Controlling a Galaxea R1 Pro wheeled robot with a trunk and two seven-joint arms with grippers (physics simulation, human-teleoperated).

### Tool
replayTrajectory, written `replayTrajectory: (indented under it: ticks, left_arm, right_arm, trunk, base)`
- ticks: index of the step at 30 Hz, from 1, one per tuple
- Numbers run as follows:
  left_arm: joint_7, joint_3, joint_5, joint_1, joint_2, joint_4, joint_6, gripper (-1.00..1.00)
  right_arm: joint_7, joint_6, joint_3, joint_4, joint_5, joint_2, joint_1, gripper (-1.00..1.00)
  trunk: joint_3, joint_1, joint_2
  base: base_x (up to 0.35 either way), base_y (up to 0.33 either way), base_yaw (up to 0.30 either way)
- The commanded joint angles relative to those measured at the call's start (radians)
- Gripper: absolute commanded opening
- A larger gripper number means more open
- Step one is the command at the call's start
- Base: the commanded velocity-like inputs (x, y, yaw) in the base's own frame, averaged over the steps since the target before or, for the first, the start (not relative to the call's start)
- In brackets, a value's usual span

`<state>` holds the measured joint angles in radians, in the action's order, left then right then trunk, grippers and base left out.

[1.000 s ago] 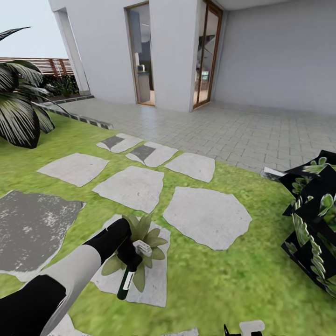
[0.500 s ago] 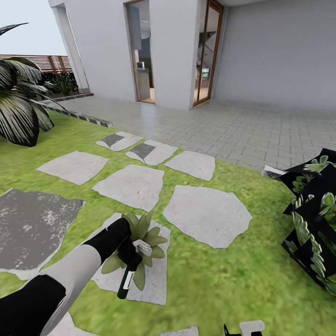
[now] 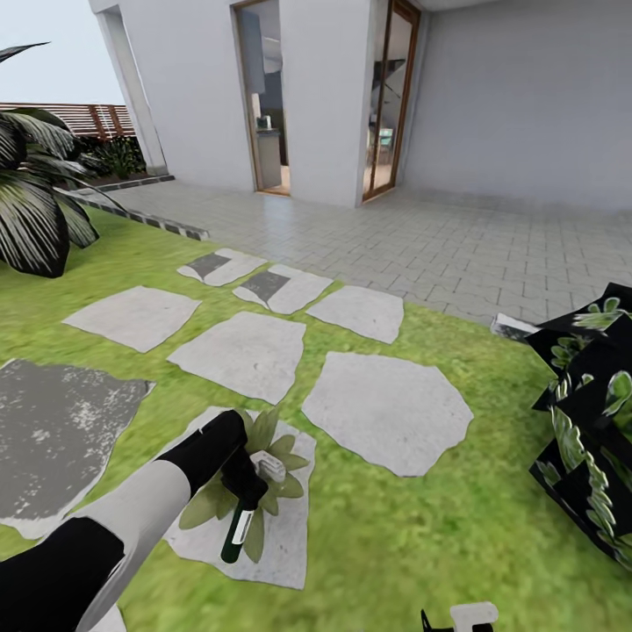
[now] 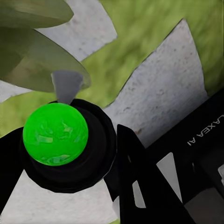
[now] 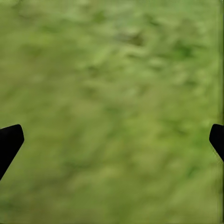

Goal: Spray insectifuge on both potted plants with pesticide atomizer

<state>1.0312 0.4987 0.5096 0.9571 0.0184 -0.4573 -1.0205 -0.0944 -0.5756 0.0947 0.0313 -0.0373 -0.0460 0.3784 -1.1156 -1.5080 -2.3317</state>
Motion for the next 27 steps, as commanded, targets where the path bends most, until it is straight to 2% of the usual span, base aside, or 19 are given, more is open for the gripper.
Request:
replayTrajectory:
  ticks: [1,8,14,19,27]
  left_arm:
    - [0.010,0.000,0.010,0.000,0.000,-0.001,-0.004,-1.00]
    - [0.010,-0.001,0.010,0.000,-0.002,0.000,-0.003,-1.00]
    - [0.010,0.000,0.010,-0.005,-0.010,0.000,-0.003,-1.00]
    - [0.010,0.000,0.010,-0.006,-0.010,0.002,-0.003,-1.00]
    - [0.010,0.000,0.010,-0.006,-0.005,0.000,-0.003,-1.00]
  right_arm:
    - [-0.010,-0.001,0.008,-0.001,-0.004,0.000,0.000,1.00]
    - [-0.010,-0.001,0.008,-0.001,-0.004,0.000,0.001,1.00]
    - [-0.010,-0.001,0.008,-0.001,-0.004,0.001,0.001,1.00]
    - [-0.010,-0.001,0.008,-0.001,-0.004,0.001,0.001,1.00]
    - [-0.010,-0.001,0.008,-0.001,-0.004,0.001,0.000,1.00]
  trunk:
    - [-0.001,0.000,0.000]
    - [-0.001,0.000,0.000]
    - [-0.001,0.000,0.000]
    - [-0.001,0.000,0.000]
    - [-0.001,0.000,0.000]
  base:
    - [0.042,-0.023,0.000]
    - [0.008,-0.004,0.008]
    - [0.000,0.000,0.184]
    - [0.004,0.000,0.035]
    - [0.193,-0.123,0.001]
